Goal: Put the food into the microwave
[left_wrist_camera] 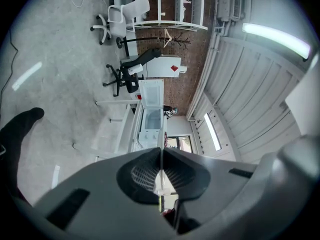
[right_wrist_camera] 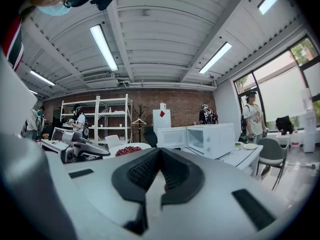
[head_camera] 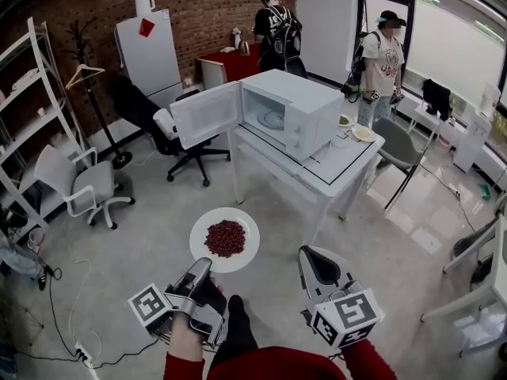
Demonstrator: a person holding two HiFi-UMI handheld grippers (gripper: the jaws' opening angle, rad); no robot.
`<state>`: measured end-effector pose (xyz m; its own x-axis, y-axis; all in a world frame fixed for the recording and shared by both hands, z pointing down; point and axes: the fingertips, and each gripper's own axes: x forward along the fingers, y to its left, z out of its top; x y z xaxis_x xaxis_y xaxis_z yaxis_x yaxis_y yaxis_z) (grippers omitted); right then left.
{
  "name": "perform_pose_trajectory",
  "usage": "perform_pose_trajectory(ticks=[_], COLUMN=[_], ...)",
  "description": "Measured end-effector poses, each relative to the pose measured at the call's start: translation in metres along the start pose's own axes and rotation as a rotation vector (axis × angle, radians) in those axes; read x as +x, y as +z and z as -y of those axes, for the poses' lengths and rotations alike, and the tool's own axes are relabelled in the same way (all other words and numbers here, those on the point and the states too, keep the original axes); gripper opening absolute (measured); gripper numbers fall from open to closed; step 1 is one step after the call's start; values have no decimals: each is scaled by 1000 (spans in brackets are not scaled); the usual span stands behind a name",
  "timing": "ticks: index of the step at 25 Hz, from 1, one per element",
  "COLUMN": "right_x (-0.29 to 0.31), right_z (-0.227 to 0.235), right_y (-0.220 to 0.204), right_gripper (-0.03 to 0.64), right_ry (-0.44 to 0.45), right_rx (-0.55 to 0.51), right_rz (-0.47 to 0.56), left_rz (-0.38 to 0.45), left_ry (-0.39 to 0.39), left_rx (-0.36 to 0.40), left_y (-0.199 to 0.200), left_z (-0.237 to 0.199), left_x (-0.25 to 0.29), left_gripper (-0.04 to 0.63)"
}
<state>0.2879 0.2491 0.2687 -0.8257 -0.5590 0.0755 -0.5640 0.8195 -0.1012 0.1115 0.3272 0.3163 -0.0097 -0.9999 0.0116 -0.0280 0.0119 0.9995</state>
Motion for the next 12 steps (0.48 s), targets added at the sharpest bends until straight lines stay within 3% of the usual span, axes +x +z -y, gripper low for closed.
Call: perform_pose_trajectory(ticks=[12], right_x=[133], right_z=[17], right_y=[0], right_gripper=[14], right_ry=[-42], right_rx=[-3], right_rz=[-54], left_rz=[-60], left_ry=[33], left_rx=[-14], left_y=[90], left_z=[-13], left_x=[95], left_gripper=[23])
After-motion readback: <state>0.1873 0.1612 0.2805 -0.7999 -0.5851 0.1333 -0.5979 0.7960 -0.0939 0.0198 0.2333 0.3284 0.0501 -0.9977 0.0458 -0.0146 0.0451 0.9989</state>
